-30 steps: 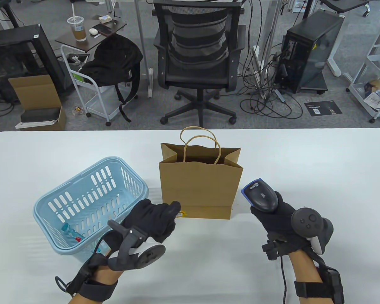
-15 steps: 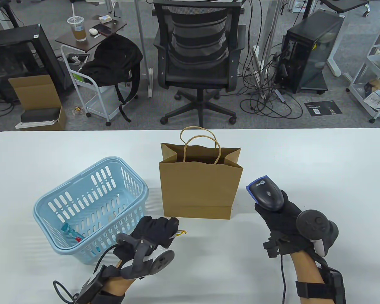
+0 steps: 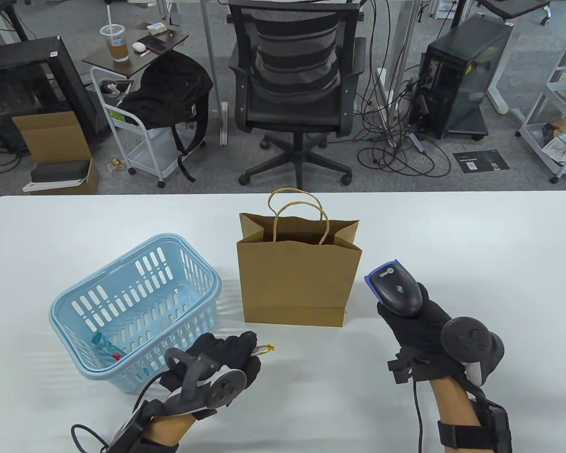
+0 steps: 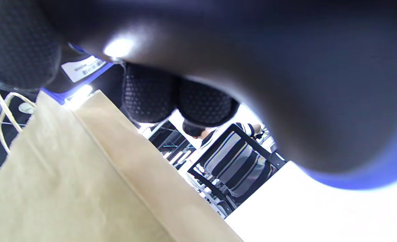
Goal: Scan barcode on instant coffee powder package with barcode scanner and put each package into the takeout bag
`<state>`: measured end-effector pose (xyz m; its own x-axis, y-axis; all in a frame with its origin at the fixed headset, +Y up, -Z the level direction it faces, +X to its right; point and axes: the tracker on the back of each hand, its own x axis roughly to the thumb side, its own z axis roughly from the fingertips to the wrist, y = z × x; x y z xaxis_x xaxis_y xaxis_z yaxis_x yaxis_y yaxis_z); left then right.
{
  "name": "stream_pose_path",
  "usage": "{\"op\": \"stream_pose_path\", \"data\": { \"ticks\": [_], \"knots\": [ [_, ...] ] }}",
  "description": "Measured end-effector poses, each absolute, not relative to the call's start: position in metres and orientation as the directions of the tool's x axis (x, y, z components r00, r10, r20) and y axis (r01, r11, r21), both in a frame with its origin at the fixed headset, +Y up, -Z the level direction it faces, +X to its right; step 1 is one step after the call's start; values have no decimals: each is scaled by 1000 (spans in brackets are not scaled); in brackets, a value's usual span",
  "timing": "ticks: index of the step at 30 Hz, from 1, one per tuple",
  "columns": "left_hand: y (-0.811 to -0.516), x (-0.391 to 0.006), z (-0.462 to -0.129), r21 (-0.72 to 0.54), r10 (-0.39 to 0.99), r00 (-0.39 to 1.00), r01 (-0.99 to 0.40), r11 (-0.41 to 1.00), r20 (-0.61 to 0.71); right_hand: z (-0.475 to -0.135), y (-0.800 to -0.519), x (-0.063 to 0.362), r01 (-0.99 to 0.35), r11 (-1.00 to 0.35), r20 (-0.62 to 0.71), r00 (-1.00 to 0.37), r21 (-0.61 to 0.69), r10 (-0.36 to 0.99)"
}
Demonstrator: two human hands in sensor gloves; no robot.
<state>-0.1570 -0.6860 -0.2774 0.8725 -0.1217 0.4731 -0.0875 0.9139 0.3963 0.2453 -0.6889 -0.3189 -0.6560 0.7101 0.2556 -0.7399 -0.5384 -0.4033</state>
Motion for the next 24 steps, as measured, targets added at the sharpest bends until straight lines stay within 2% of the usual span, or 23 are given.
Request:
{"op": "stream_pose_path", "data": {
  "ticks": [2,5,8,11,15,19,24],
  "knots": [
    [-687,-157,-278,418,-147,877,-67,906,458,-317,-685,244,-752,-522,274,-643,-402,715],
    [-688,-155,-280,362,-90,876,-101,927,473,-313,-679,241,-768,-499,307,-626,-400,717],
    [-688,-154,-281,358,-82,878,-106,928,472,-310,-675,235,-776,-495,337,-621,-391,707],
    [-690,-153,-281,349,-77,878,-106,931,472,-308,-673,227,-776,-501,359,-625,-383,694],
    [-694,-152,-280,370,-159,867,-32,928,473,-307,-674,215,-771,-529,381,-636,-354,671],
    [-692,-152,-277,355,-109,853,-94,930,510,-306,-676,204,-763,-556,397,-646,-330,651],
    [-689,-152,-274,393,-132,856,-88,915,500,-304,-677,193,-761,-576,418,-647,-299,638]
  ]
}}
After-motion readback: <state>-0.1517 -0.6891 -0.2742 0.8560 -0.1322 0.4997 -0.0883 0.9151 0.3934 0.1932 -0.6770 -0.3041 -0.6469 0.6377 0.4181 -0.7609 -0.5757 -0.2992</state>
